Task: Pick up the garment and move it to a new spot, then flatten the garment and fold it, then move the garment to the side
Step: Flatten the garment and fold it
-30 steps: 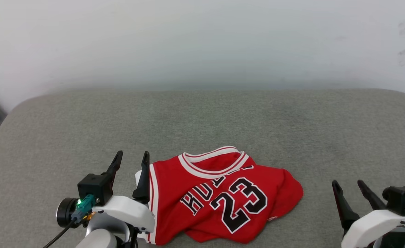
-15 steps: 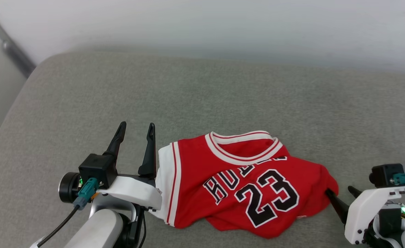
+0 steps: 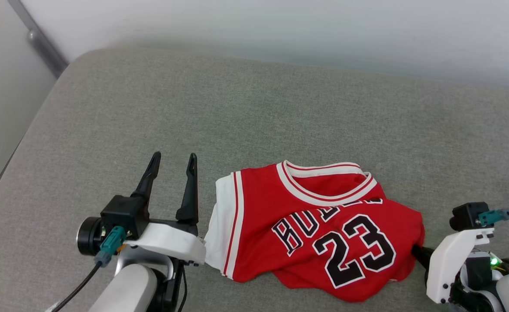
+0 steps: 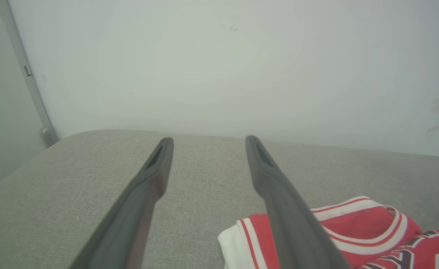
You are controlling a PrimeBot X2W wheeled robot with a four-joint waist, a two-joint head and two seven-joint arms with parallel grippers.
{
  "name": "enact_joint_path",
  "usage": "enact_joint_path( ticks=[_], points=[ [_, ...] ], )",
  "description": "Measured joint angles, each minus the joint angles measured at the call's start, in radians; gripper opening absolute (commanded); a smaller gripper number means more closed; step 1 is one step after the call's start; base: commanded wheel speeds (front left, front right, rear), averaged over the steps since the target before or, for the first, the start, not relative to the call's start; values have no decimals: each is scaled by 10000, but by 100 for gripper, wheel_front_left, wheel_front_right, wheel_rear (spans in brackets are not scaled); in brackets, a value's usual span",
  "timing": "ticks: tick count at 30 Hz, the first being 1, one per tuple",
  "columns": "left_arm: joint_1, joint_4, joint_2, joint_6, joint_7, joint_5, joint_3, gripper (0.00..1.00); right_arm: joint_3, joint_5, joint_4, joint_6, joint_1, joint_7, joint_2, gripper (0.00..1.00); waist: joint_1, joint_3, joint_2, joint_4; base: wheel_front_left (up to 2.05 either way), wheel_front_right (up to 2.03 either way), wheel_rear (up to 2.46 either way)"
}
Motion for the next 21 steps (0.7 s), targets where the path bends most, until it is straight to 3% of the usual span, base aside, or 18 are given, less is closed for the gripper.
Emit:
enact_joint_path(
  ticks=[5,13,17,21],
  points=[
    [281,184,-92,-159,0,117,226,100,387,27,-94,13,-224,-909,-173,0,0,-246,0,-182,0,0,0],
    [584,464,-121,-328,-2,173,393,100,178,-681,-1415,13,-663,-2541,-612,0,0,-768,0,-755,0,0,0],
    [759,594,-109,-389,0,123,385,100,924,-721,-2614,13,-320,-2497,-583,0,-1,-1063,0,-1050,0,0,0],
    [894,637,-94,-391,0,59,378,100,2266,-395,-3705,13,618,-1726,-520,0,-1,-1258,0,-1323,0,0,0]
  ],
)
